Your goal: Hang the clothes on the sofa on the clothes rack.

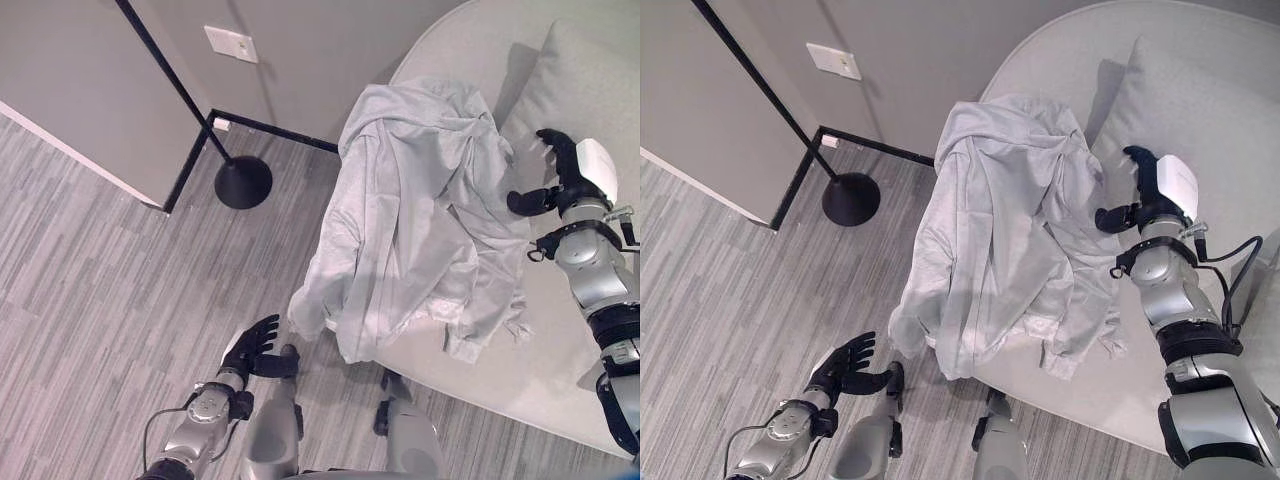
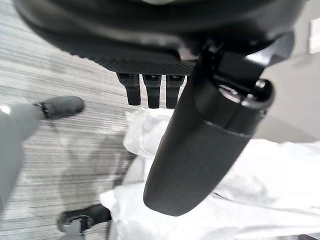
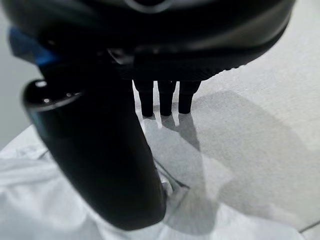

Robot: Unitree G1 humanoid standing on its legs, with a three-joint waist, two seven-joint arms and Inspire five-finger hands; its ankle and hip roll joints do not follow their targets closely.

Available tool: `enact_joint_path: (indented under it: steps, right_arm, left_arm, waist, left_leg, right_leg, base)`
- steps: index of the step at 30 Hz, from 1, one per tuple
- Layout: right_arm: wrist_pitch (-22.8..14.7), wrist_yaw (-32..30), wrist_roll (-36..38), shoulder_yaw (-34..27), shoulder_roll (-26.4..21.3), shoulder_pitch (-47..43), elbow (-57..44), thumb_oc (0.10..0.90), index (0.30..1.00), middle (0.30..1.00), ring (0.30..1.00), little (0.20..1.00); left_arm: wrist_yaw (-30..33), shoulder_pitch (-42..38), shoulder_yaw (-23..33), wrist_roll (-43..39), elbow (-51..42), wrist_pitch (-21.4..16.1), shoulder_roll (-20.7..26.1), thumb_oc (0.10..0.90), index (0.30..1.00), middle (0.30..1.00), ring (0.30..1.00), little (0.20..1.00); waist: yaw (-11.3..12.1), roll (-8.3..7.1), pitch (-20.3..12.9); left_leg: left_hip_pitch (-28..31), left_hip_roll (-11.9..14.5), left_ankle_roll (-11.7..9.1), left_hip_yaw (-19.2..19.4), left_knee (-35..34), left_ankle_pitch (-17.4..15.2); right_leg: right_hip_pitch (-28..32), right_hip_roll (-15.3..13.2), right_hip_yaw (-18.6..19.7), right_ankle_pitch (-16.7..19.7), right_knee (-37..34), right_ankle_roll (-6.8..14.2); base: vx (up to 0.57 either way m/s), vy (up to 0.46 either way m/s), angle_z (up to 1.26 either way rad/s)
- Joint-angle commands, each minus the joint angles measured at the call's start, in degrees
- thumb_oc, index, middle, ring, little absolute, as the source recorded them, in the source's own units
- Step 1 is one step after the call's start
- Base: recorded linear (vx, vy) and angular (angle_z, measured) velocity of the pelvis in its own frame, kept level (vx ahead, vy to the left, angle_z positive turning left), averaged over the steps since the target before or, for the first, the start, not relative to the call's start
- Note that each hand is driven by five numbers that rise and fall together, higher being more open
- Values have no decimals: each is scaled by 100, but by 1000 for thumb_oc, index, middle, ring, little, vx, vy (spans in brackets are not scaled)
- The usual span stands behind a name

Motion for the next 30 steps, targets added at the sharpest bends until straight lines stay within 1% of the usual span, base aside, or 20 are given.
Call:
enact_joint_path:
  steps: [1,5,7,8,10,11,13,15,16,17,18,21,22,27,28,29,30]
  right_arm:
    - [-325,-455,75,204,-202,-860,-4,800,900,900,900,900]
    - [-290,-516,40,149,-243,-866,-4,800,900,900,900,900]
    - [-295,-694,100,-31,-219,-809,-93,800,900,900,900,900]
    - [-295,-797,100,-189,-209,-701,-299,800,900,900,900,900]
    - [-302,-1120,-153,-681,-169,-339,-1185,800,900,900,900,900]
    - [-394,-1213,-218,-1092,35,66,-1973,800,900,900,900,900]
    - [-412,-1190,-203,-1174,137,199,-2163,800,900,900,900,900]
    - [-412,-1089,-342,-1250,312,501,-2596,800,900,900,900,900]
    - [-447,-999,-487,-1282,591,820,-2959,800,900,900,900,900]
    - [-436,-992,-497,-1299,600,847,-2986,800,900,900,900,900]
    - [-426,-945,-566,-1267,746,1017,-3070,800,900,900,900,900]
    - [-377,-851,-652,-1225,929,1244,-3094,800,900,900,900,900]
    - [-223,-805,-915,-1087,908,1285,-2863,800,900,900,900,900]
    - [-47,-847,-1127,-939,922,1163,-2503,800,900,900,900,900]
    - [70,-939,-1300,-900,911,1071,-2271,800,900,900,900,900]
    - [69,-943,-1301,-895,911,1063,-2263,800,900,900,900,900]
    - [142,-999,-1475,-860,875,1022,-2190,800,900,900,900,900]
  left_arm:
    - [70,-182,-49,-277,-202,-490,158,800,900,900,900,900]
    - [104,-225,-123,-190,-212,-513,148,800,900,900,900,900]
    - [151,-292,-177,-157,-274,-507,140,800,900,900,900,900]
    - [175,-324,-177,-139,-303,-507,135,800,900,900,900,900]
    - [206,-316,-96,-58,-324,-482,107,800,900,900,900,900]
    - [253,-322,-32,-20,-309,-467,65,800,900,900,900,900]
    - [262,-314,-26,-12,-311,-462,69,800,900,900,900,900]
    - [273,-289,21,-4,-307,-442,29,800,900,900,900,900]
    - [295,-274,44,50,-302,-419,-24,800,900,900,900,900]
    - [296,-268,39,53,-303,-419,-20,800,900,900,900,900]
    - [311,-269,45,66,-318,-422,-39,800,900,900,900,900]
    - [333,-233,41,117,-314,-403,-38,800,900,900,900,900]
    - [350,-208,52,98,-347,-411,-51,800,900,900,900,900]
    - [362,-198,54,104,-330,-428,-54,800,900,900,900,900]
    - [387,-230,36,115,-319,-461,-46,800,900,900,900,900]
    - [388,-232,37,115,-318,-461,-47,800,900,900,900,900]
    - [399,-240,47,108,-306,-476,-48,800,900,900,900,900]
  waist:
    - [126,-331,-310]
    - [145,-315,-299]
    - [163,-308,-274]
    - [161,-300,-269]
    - [106,-296,-283]
    - [60,-301,-270]
    - [61,-312,-270]
    - [32,-323,-261]
    - [-12,-316,-243]
    - [-7,-320,-249]
    - [-22,-305,-237]
    - [-36,-311,-246]
    - [-15,-305,-239]
    - [-3,-305,-222]
    - [14,-290,-186]
    - [12,-289,-185]
    - [18,-282,-173]
  left_leg:
    - [20,-204,-51,-290,15,-624]
    - [-36,-210,-62,-336,15,-619]
    - [-80,-214,-67,-383,15,-603]
    - [-75,-226,-66,-413,15,-618]
    - [-43,-241,-49,-436,15,-660]
    - [-14,-257,-33,-431,15,-687]
    - [-8,-260,-29,-426,15,-691]
    - [0,-256,-21,-408,15,-701]
    - [0,-256,-11,-386,15,-710]
    - [0,-256,-11,-386,15,-710]
    - [0,-256,-7,-383,15,-713]
    - [13,-253,-3,-382,15,-719]
    - [15,-252,0,-382,15,-717]
    - [0,-251,0,-375,15,-707]
    - [-25,-255,-3,-386,15,-695]
    - [-26,-255,-3,-387,15,-695]
    - [-43,-257,-6,-393,15,-688]
  right_leg:
    - [27,-222,163,-225,53,253]
    - [10,-230,120,-236,53,263]
    - [18,-242,81,-251,53,265]
    - [37,-255,67,-264,53,267]
    - [63,-275,73,-286,53,274]
    - [76,-278,105,-291,53,274]
    - [77,-281,107,-291,53,272]
    - [71,-286,126,-291,53,271]
    - [57,-282,160,-292,53,261]
    - [57,-282,160,-292,53,261]
    - [51,-284,172,-296,53,255]
    - [67,-286,176,-299,53,249]
    - [73,-288,163,-300,53,254]
    - [51,-292,164,-289,53,264]
    - [29,-303,160,-283,53,267]
    - [29,-303,158,-283,53,267]
    - [20,-307,149,-275,53,270]
  base:
    - [-18,23,15]
    - [-7,9,10]
    - [-1,6,11]
    - [22,21,16]
    - [41,43,11]
    - [28,37,4]
    - [0,0,0]
    - [0,0,0]
    - [0,0,0]
    - [0,0,0]
    - [0,0,0]
    - [0,0,0]
    - [0,0,0]
    - [-7,2,0]
    - [0,0,0]
    - [-40,15,0]
    - [0,0,0]
